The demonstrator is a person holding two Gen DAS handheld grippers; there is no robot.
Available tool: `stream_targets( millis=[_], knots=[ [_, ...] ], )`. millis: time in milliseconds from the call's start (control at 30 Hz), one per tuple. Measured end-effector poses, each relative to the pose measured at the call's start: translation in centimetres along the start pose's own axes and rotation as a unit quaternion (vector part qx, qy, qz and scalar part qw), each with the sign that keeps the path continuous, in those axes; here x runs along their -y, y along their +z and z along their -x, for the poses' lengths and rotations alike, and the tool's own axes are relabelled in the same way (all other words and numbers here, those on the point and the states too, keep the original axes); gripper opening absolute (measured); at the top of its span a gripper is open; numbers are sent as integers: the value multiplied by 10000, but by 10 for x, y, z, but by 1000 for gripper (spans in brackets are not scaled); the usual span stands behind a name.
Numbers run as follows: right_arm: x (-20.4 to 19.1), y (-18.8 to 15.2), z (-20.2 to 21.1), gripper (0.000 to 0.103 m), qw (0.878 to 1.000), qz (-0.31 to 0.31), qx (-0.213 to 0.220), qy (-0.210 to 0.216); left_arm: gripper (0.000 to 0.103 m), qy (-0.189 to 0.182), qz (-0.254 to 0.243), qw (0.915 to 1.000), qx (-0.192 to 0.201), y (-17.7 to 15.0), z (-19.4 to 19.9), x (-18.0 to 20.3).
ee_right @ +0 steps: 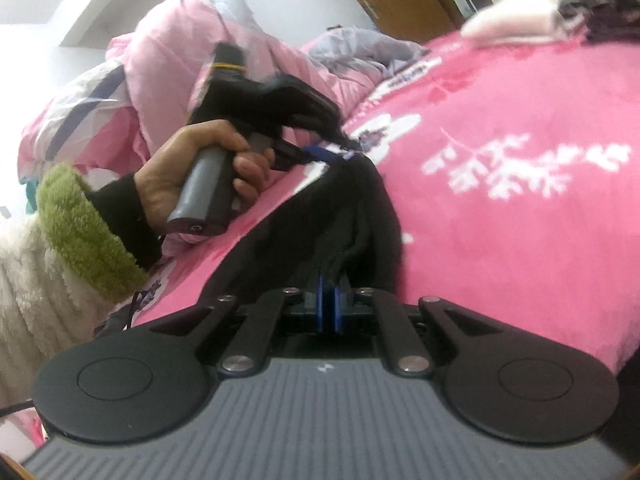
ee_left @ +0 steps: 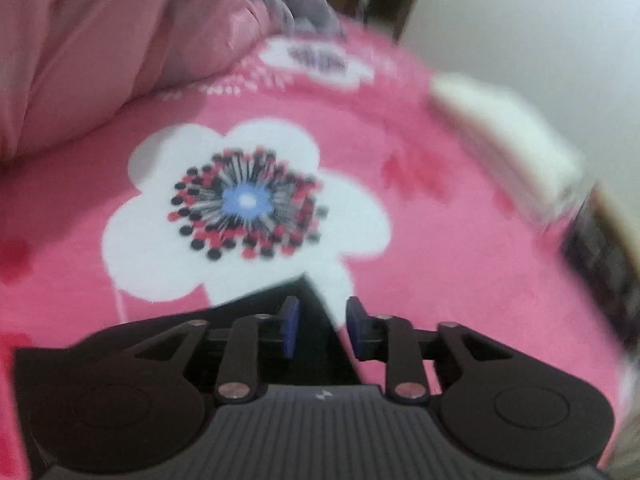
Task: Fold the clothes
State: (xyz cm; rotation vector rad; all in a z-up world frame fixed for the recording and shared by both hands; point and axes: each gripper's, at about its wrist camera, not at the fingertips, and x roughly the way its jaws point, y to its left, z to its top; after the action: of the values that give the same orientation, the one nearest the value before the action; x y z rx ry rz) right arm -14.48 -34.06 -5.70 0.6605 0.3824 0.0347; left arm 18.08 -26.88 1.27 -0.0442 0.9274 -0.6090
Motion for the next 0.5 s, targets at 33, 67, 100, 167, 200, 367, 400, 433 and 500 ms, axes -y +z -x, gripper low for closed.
stream_targets(
  millis=[33, 67, 100, 167, 200, 367, 400, 433, 500],
  knots=[
    [2, 0, -1, 3, 10000, -47, -16, -3, 30, -109, 158, 9997, 141, 1, 6, -6],
    [3, -1, -1, 3, 10000, -91, -27, -6, 30, -158, 241, 9993, 225, 2, 13, -9],
    [5, -1, -2, 4, 9999, -135, -38, -9, 30, -202, 303, 9989, 306, 2, 21, -13],
    [6, -1, -3, 3, 9998, -190, -44, -25, 30, -240, 257, 9983, 459, -1, 47, -17],
    [6, -1, -2, 3, 9998, -206, -52, -20, 32, -259, 234, 9980, 536, -3, 60, -19],
    [11, 4, -3, 3, 9990, -423, -145, 83, 48, -460, 189, 9938, 998, -30, 142, -39],
    [13, 6, -3, 4, 9986, -487, -177, 122, 52, -492, 206, 9927, 1086, -41, 159, -46],
    [15, 8, -4, 4, 9981, -558, -224, 162, 52, -465, 207, 9921, 1146, -56, 174, -54],
    [18, 12, -5, 4, 9967, -701, -319, 240, 53, -411, 210, 9909, 1266, -87, 202, -70]
  ],
)
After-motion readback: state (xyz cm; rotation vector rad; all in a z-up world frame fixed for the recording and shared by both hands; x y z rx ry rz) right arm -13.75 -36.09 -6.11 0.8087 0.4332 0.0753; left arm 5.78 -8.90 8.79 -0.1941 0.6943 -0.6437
